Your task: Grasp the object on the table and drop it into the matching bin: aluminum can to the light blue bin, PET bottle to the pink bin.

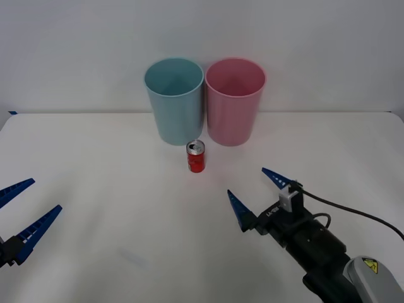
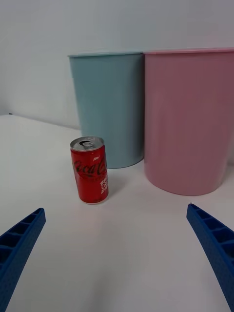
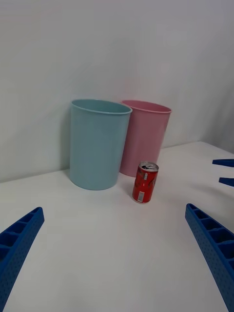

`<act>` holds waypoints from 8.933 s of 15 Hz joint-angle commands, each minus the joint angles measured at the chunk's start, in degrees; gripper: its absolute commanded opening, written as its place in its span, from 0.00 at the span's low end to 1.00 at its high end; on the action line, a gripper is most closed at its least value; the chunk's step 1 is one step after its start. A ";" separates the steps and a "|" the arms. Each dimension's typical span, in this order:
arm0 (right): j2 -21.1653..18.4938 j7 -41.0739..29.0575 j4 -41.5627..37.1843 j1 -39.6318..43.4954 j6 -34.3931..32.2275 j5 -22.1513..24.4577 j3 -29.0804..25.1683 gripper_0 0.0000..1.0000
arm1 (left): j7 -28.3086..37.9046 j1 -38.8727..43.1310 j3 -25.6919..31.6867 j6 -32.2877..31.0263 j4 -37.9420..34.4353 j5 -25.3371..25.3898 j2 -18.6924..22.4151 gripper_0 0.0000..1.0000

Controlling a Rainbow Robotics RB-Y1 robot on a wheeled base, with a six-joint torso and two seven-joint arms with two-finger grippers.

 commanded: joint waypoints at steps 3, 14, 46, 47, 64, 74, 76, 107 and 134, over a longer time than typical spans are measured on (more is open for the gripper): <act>3.90 1.82 6.46 -4.43 2.98 1.52 1.29 1.00 | 0.00 0.00 0.00 0.00 0.00 0.00 0.00 1.00; 8.68 4.63 17.89 -14.18 9.31 6.09 1.73 1.00 | 0.00 0.00 0.00 0.00 0.00 0.00 0.00 1.00; 8.68 11.13 38.10 -35.45 20.47 -5.87 8.41 1.00 | 0.00 0.00 0.00 0.00 0.00 0.00 0.00 1.00; 8.68 11.22 38.10 -35.45 20.47 -5.95 8.41 1.00 | 0.00 0.00 0.00 0.00 0.00 0.00 0.00 1.00; 8.68 9.38 36.08 -34.40 16.17 -10.79 9.29 0.00 | 0.00 0.00 0.00 0.00 0.00 0.00 0.00 1.00; -7.43 -7.67 3.74 -16.64 17.93 -11.84 19.05 0.00 | 0.00 0.00 0.00 0.00 0.00 0.00 0.00 1.00; -10.42 -11.63 -2.15 -14.62 17.84 -11.84 19.13 0.00 | 0.00 0.00 0.00 0.00 0.00 0.00 0.00 1.00; -7.70 -33.87 17.45 -52.15 13.97 3.71 13.16 0.00 | 0.00 0.00 0.00 0.00 0.00 0.00 0.00 1.00; 1.79 -31.14 44.08 -69.82 23.99 4.94 12.72 1.00 | 0.00 0.00 0.00 0.00 0.00 0.00 0.00 1.00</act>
